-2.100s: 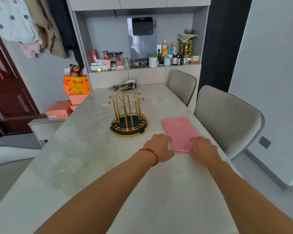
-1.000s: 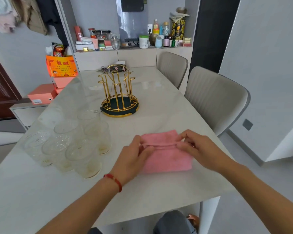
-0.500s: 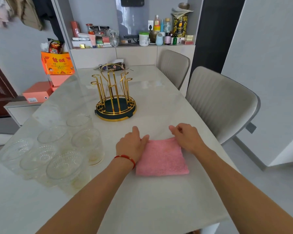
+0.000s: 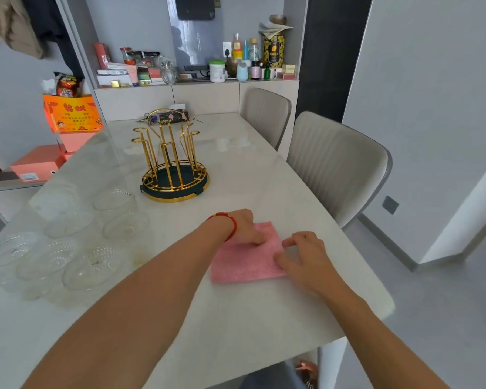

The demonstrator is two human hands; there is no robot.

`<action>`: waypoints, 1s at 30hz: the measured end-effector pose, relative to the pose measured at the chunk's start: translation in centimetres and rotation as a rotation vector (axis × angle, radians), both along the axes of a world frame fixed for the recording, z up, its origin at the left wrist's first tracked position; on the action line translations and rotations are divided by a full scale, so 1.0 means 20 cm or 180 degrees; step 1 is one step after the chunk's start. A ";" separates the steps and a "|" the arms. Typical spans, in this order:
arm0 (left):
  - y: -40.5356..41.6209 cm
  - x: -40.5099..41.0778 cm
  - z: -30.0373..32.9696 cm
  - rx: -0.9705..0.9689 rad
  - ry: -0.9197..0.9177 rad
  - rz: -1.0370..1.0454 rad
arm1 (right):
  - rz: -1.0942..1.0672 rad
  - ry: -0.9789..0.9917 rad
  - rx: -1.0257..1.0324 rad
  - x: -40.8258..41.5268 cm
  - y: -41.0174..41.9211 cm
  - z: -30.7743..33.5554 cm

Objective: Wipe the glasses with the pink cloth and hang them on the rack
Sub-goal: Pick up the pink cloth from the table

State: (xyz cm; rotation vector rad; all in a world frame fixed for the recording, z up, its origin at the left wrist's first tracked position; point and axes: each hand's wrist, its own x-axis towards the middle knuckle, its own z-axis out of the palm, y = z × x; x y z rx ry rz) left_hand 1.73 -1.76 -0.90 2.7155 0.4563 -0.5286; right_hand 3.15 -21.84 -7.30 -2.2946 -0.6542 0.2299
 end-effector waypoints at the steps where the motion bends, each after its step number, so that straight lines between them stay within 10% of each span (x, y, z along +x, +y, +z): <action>1: 0.01 -0.02 0.04 -0.0081 0.0026 -0.0024 | 0.0015 0.0031 0.0083 0.00 0.00 0.00; 11: 0.05 -0.48 0.19 -0.3719 -0.1902 0.1418 | 0.0408 0.2325 0.2811 -0.11 0.09 0.19; 22: 0.06 -0.85 0.26 -0.3049 -0.1186 0.1067 | 0.1876 0.0855 0.0996 -0.12 0.30 0.65; 30: 0.11 -0.82 0.27 -0.3859 -0.1979 0.1482 | 0.1924 0.3156 0.1325 -0.07 0.31 0.34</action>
